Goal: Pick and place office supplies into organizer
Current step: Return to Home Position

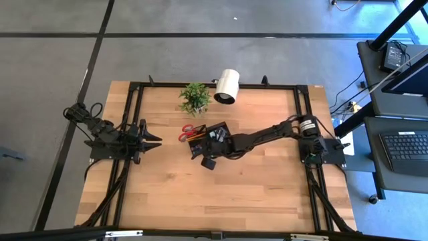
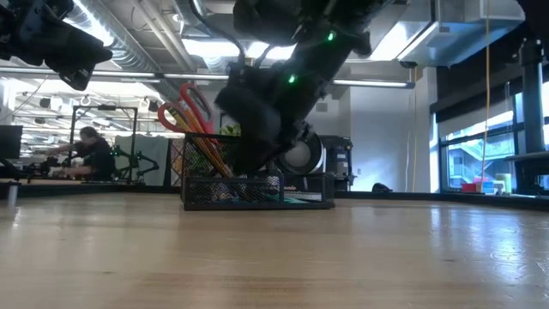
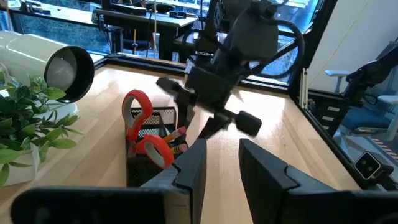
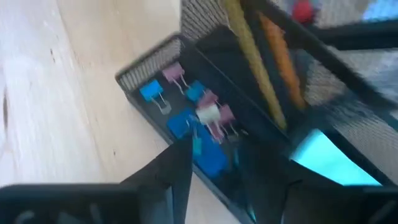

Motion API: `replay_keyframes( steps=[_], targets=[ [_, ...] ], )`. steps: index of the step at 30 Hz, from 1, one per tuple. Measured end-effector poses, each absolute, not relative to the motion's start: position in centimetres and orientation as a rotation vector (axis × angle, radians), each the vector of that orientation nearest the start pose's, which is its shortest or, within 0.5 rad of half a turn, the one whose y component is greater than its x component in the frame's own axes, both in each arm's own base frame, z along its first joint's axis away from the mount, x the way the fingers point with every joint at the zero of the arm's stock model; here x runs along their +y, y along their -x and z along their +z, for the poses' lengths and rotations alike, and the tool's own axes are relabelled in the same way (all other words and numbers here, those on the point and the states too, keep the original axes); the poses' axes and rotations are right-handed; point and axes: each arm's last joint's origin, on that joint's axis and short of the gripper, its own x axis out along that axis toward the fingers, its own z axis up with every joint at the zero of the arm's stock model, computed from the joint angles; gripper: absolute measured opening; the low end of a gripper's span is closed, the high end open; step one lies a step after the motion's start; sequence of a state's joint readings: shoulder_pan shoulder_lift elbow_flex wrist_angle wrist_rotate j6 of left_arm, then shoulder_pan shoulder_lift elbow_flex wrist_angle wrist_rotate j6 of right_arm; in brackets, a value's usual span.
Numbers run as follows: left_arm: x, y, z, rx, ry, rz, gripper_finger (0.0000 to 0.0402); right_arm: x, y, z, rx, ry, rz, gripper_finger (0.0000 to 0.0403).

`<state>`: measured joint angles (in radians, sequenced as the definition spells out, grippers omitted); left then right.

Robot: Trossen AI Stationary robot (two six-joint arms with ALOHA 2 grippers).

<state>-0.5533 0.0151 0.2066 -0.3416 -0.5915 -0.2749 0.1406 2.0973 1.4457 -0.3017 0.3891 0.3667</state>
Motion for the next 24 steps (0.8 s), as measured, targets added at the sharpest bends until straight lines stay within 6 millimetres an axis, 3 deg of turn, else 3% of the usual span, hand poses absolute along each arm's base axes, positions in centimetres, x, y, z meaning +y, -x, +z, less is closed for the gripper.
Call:
replay_keyframes(
  steps=[2, 8, 13, 19, 24],
  targets=[
    [-2.6, -7.3, 19.9, 0.119, 0.194, 0.055, 0.0088, 5.0, -43.3, 17.0, 0.869, -0.105, -0.4, 0.0132],
    [-2.6, -7.3, 20.0, 0.114, 0.197, 0.054, 0.009, 4.8, -41.3, 26.5, 0.827, -0.094, -0.335, 0.0132],
    [-2.6, -7.3, 20.1, 0.104, 0.202, 0.061, 0.0091, 4.1, -39.0, 31.0, 0.794, -0.01, -0.301, 0.0132],
    [-2.6, -7.3, 20.1, 0.101, 0.21, 0.046, 0.0093, 1.7, -34.5, 33.4, 0.726, -0.036, -0.314, 0.0132],
    [-2.7, -7.3, 20.1, 0.107, 0.207, 0.031, 0.0093, -0.8, -30.3, 33.0, 0.537, -0.092, -0.292, 0.0132]
  ],
)
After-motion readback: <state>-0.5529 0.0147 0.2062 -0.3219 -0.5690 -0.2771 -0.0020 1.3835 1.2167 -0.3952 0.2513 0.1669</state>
